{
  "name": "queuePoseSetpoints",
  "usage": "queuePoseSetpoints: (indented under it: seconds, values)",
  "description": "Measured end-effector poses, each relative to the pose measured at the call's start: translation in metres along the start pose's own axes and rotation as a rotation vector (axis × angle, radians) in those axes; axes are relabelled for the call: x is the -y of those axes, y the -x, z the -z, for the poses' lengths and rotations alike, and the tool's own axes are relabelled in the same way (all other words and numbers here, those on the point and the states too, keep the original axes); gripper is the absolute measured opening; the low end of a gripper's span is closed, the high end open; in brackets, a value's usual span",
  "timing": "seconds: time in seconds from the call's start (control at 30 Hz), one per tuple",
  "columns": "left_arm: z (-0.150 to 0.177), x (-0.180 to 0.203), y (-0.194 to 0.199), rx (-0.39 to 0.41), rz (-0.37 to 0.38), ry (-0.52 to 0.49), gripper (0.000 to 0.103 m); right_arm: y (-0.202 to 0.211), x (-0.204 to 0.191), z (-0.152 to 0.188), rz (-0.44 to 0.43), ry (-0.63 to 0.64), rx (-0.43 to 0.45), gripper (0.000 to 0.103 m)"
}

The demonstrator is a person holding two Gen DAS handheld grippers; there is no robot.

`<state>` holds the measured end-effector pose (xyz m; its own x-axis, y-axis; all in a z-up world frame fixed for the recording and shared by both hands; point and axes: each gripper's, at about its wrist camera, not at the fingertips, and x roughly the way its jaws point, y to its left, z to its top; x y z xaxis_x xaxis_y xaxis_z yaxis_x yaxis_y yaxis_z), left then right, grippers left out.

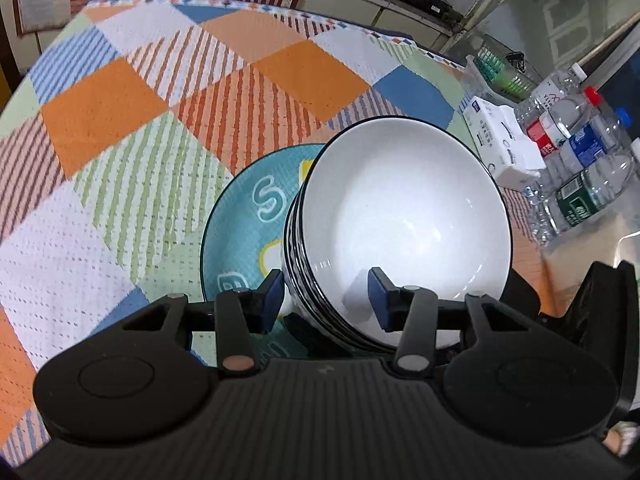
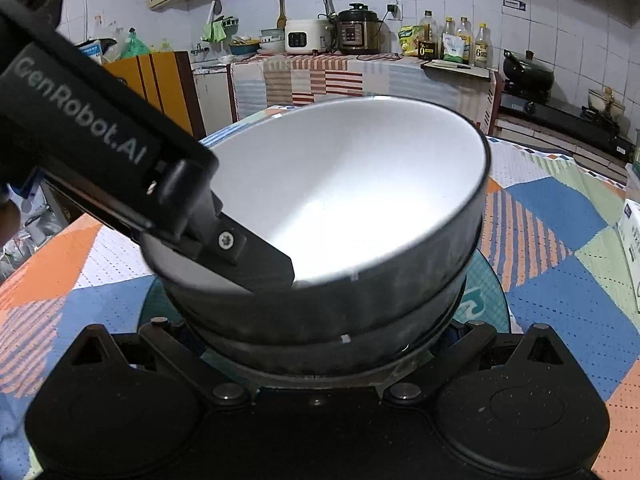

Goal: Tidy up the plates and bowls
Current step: 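Carry the bowl stack onto the egg plate and lower it, then open both grippers and pull them back from the bowl stack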

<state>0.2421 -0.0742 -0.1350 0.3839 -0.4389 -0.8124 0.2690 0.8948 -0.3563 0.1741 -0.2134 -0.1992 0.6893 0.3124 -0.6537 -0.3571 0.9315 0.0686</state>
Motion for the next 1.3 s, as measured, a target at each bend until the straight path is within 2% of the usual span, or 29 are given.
queuePoseSetpoints:
  seconds: [0.2,0.3,0.43,0.83,1.0,1.1,1.3]
  values:
    - [0.002,-0.005,0.001,0.011,0.018,0.039,0.044,0.005,-0.003,0.003,0.031,-0.037,-0.017,0.101]
    - [0.007,-0.002,0.006,0.06,-0.026,0.011,0.043,0.014,-0.01,0.006,0.058,-0.046,-0.043,0.101]
    - [0.013,0.004,0.019,0.121,-0.057,-0.017,0.045,0.039,-0.017,0.012,0.051,-0.071,-0.007,0.102]
    - [0.034,0.021,0.106,0.306,-0.091,-0.066,0.053,0.106,-0.022,0.012,0.148,-0.113,0.037,0.102]
    - [0.054,0.031,0.143,0.348,-0.126,-0.098,0.059,0.135,-0.024,0.007,0.187,-0.146,0.078,0.102]
    - [0.066,0.036,0.163,0.374,-0.148,-0.118,0.063,0.147,-0.029,0.002,0.264,-0.145,0.064,0.102]
    - [0.089,0.042,0.204,0.394,-0.19,-0.143,0.073,0.173,-0.034,-0.005,0.303,-0.196,0.053,0.102]
